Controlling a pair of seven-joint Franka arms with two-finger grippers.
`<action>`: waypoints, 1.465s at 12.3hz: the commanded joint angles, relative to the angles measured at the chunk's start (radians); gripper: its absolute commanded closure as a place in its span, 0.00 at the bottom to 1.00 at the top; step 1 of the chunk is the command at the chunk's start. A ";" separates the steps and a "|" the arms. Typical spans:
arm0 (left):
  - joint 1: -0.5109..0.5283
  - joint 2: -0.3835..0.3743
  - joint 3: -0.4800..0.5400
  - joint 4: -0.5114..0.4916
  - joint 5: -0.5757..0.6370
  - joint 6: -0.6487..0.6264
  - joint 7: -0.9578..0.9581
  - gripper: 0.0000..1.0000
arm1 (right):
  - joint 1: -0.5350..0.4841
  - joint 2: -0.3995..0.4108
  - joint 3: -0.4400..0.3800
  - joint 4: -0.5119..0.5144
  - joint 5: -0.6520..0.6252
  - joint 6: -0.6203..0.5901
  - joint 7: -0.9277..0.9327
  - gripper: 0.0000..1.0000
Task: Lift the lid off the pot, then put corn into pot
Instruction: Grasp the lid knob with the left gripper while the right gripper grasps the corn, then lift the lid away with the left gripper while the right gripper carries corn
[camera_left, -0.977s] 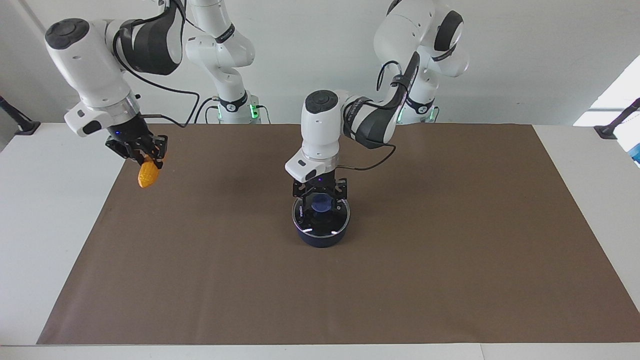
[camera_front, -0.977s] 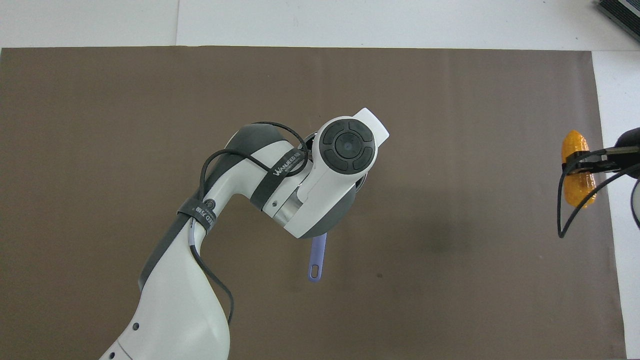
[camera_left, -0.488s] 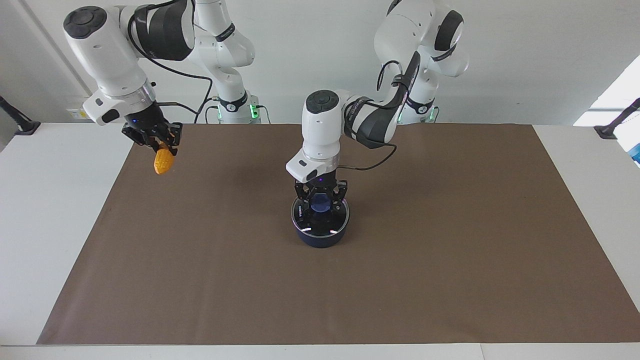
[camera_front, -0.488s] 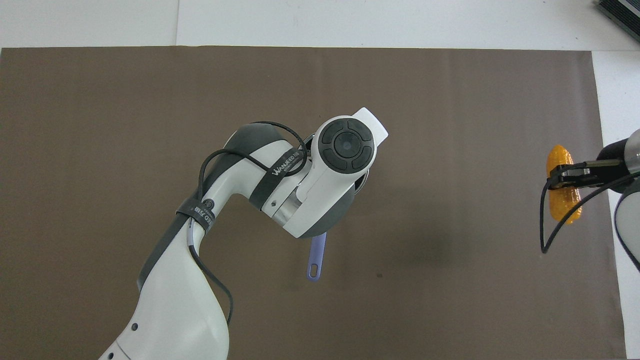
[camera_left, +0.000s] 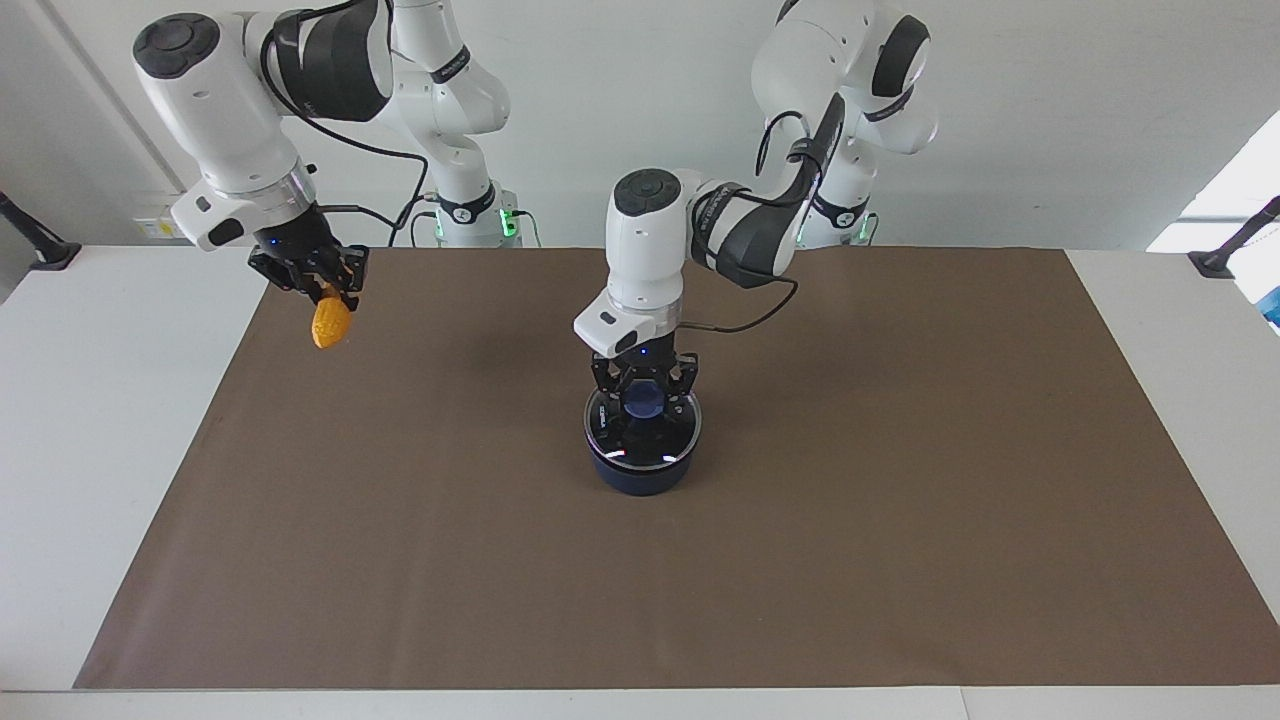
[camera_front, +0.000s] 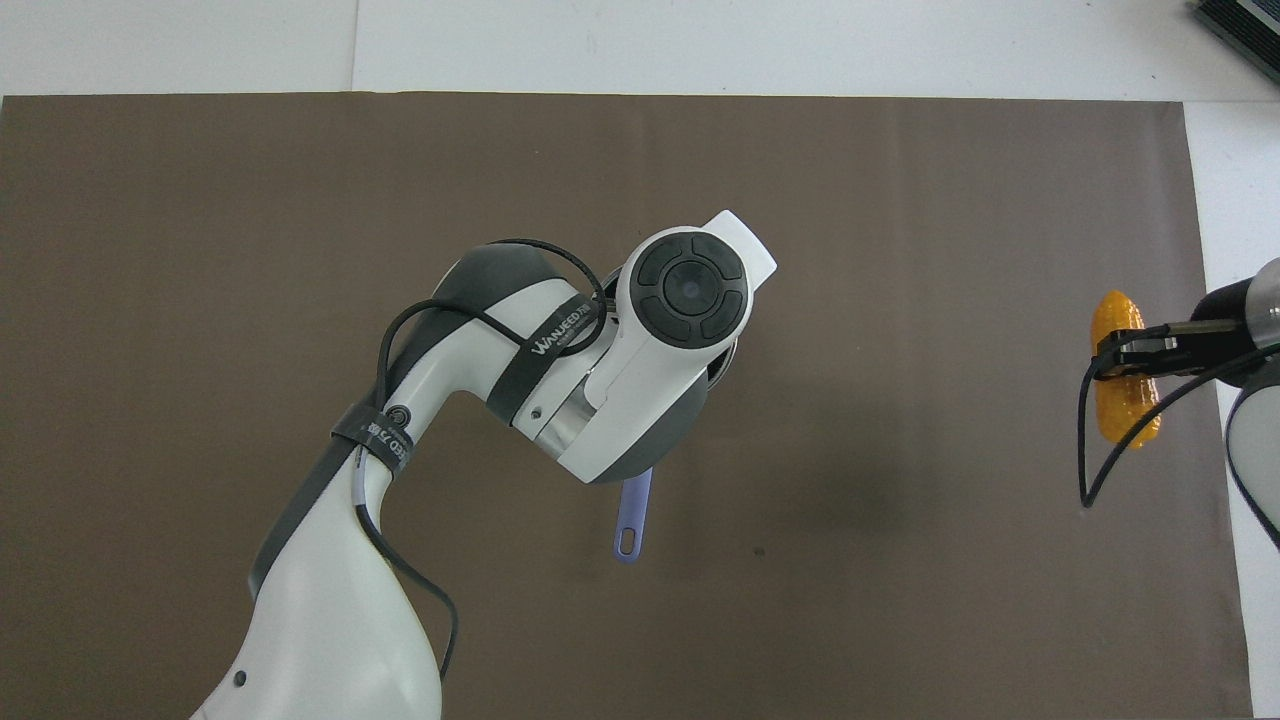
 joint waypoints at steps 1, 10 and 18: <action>-0.011 -0.086 0.014 -0.045 -0.004 -0.051 -0.008 1.00 | -0.009 -0.022 0.013 -0.030 -0.007 0.006 0.008 1.00; 0.247 -0.337 0.018 -0.422 -0.009 0.141 0.149 1.00 | 0.141 0.117 0.035 -0.028 0.013 0.200 0.120 1.00; 0.589 -0.307 0.018 -0.490 -0.162 0.231 0.707 1.00 | 0.470 0.326 0.038 0.029 0.102 0.599 0.791 1.00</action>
